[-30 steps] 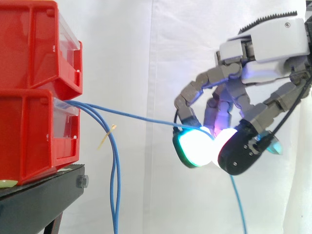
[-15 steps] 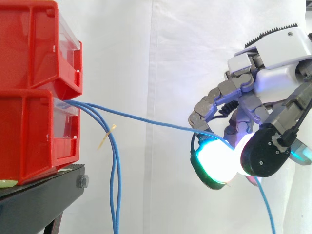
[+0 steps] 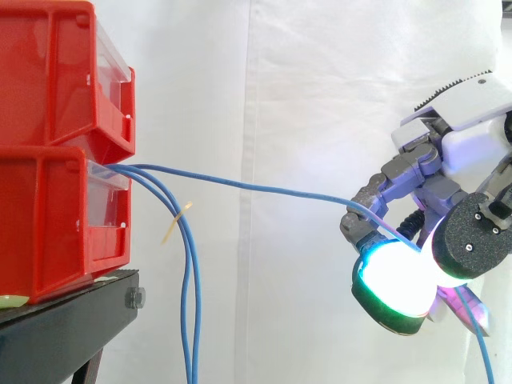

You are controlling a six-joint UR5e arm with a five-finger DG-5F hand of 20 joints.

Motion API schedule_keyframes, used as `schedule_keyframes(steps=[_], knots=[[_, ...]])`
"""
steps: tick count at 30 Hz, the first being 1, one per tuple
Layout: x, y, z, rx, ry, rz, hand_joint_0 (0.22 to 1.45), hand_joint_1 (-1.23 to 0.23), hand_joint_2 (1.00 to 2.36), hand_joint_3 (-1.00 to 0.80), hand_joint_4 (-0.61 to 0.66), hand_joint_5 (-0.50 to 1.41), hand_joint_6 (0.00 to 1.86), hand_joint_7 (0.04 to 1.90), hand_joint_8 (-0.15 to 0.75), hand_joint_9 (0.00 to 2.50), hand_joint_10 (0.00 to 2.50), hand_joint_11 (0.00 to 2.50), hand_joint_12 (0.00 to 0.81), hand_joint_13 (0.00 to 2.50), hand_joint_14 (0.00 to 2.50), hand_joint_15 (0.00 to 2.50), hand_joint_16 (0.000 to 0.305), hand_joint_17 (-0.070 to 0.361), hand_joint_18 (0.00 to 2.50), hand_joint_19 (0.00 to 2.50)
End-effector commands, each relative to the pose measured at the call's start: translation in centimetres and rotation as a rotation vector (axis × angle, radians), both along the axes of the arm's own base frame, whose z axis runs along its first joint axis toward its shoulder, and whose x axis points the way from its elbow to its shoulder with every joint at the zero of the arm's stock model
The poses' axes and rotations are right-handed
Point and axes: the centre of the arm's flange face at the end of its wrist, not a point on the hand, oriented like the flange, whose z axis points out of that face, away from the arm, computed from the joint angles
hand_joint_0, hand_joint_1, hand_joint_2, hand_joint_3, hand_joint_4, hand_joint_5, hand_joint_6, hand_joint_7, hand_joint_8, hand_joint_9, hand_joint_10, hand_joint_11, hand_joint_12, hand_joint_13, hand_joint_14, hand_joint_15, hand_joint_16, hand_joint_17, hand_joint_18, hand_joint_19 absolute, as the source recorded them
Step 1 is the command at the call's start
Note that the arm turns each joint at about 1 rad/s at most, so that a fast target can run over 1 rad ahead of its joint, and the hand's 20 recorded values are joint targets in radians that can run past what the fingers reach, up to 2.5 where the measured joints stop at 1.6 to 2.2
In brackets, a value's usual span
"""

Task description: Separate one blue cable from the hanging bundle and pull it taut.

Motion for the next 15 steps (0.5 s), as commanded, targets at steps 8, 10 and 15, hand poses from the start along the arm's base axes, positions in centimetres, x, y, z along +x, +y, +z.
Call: schedule_keyframes(steps=[8,10,15], knots=[[-0.3,-0.19,-0.13,0.036,0.02,-0.017,0.72,-0.77,1.01,-0.25,0.19,0.11,0.51,1.13,0.117,1.86,0.01,0.35,0.256,1.16,0.02,0.51,0.045,0.102,0.7,0.56],[-0.33,-0.28,-0.14,0.036,0.022,-0.017,0.71,-0.77,1.01,-0.26,0.19,0.11,0.51,1.13,0.122,1.85,0.01,0.36,0.259,1.16,0.02,0.51,0.045,0.102,0.7,0.56],[-0.33,-0.28,-0.14,0.035,0.022,-0.016,0.63,-0.77,1.01,-0.4,0.19,0.11,0.51,1.15,0.132,1.83,0.01,0.36,0.261,1.15,0.02,0.53,0.046,0.104,0.7,0.58]])
